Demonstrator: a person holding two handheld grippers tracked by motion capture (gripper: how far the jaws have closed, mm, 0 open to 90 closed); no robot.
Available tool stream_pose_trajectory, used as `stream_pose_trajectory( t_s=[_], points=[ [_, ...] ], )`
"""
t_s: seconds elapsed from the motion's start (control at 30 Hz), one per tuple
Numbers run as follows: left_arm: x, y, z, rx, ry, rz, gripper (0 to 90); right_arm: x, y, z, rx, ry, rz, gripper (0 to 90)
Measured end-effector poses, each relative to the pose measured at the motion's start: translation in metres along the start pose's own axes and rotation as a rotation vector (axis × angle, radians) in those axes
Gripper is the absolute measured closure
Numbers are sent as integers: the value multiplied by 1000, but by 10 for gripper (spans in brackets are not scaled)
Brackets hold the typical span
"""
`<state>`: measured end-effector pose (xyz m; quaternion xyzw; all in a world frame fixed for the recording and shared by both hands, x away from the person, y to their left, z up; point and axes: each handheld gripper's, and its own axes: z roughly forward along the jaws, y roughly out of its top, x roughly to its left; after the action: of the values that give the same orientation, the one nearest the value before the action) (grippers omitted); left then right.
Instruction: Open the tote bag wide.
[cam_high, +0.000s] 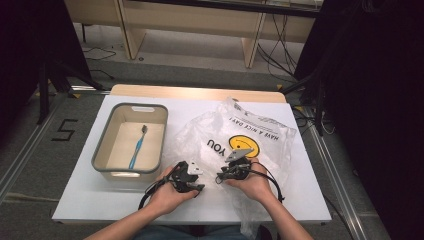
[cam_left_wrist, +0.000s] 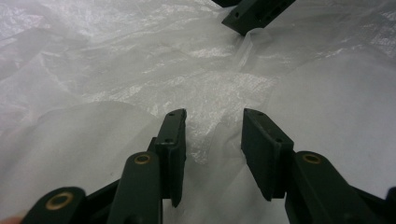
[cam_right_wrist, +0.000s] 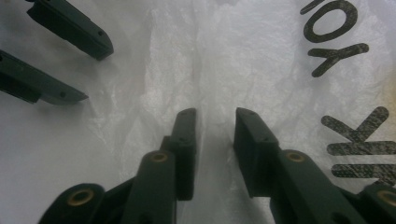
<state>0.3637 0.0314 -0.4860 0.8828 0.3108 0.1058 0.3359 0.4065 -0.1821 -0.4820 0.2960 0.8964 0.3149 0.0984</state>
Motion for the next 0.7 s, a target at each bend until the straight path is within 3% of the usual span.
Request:
stream_pose_trajectory(
  t_s=[0.13, 0.33, 0.5, 0.7],
  points=[
    [0, 0, 0, -1, 1, 1, 596, 1, 0, 0, 8, 4, -4, 792],
    [-1, 0, 0, 2, 5, 4, 596, -2, 0, 0, 3, 25, 41, 900],
    [-1, 0, 0, 0, 8, -2, 598, -2, 3, -4, -24, 31, 64, 900],
    [-1, 0, 0, -4, 12, -4, 600, -3, 7, -16, -86, -11, 76, 900]
  ],
)
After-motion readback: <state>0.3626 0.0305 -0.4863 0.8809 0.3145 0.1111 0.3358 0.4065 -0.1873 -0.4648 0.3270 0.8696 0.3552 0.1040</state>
